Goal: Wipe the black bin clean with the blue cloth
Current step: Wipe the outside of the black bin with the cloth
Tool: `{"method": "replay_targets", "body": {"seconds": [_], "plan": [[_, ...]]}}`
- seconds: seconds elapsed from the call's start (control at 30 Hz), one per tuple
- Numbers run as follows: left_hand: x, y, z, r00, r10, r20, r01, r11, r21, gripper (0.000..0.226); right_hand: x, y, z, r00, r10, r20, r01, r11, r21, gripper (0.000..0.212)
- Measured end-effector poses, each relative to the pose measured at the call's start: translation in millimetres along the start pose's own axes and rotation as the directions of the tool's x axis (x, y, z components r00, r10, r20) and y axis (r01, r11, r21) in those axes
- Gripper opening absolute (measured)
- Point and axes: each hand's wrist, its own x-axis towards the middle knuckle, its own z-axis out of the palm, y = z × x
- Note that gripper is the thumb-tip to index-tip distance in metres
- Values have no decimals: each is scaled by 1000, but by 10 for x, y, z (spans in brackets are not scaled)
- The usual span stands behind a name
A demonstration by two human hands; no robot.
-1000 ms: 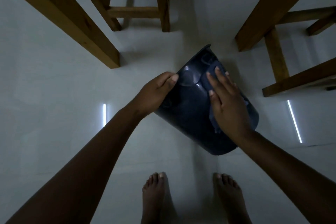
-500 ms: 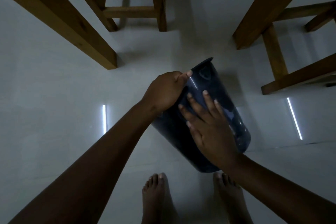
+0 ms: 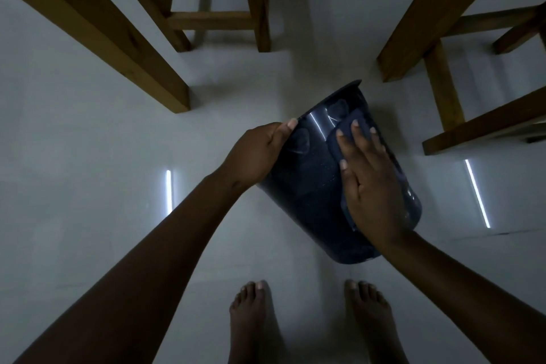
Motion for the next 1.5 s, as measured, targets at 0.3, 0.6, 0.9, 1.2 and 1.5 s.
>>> {"method": "replay_targets", "body": {"seconds": [0.3, 0.6, 0.9, 1.2, 1.5], "plan": [[117, 140, 43, 999, 42, 10, -42, 998, 41, 50, -143, -88, 134, 958, -262, 116, 285, 908, -307, 50], [110, 256, -23, 1000, -5, 29, 8, 996, -94, 52, -72, -56, 62, 962, -259, 90, 260, 966, 1, 44], [43, 111, -36, 999, 2, 45, 0, 1000, -30, 53, -25, -65, 73, 989, -130, 74, 125, 990, 71, 43], [199, 139, 36, 999, 43, 9, -44, 997, 67, 48, -397, -269, 303, 858, -466, 216, 513, 800, -312, 63], [199, 148, 45, 997, 74, -8, -73, 990, 119, 46, -528, -251, 313, 707, -609, 360, 696, 690, -200, 60]]}}
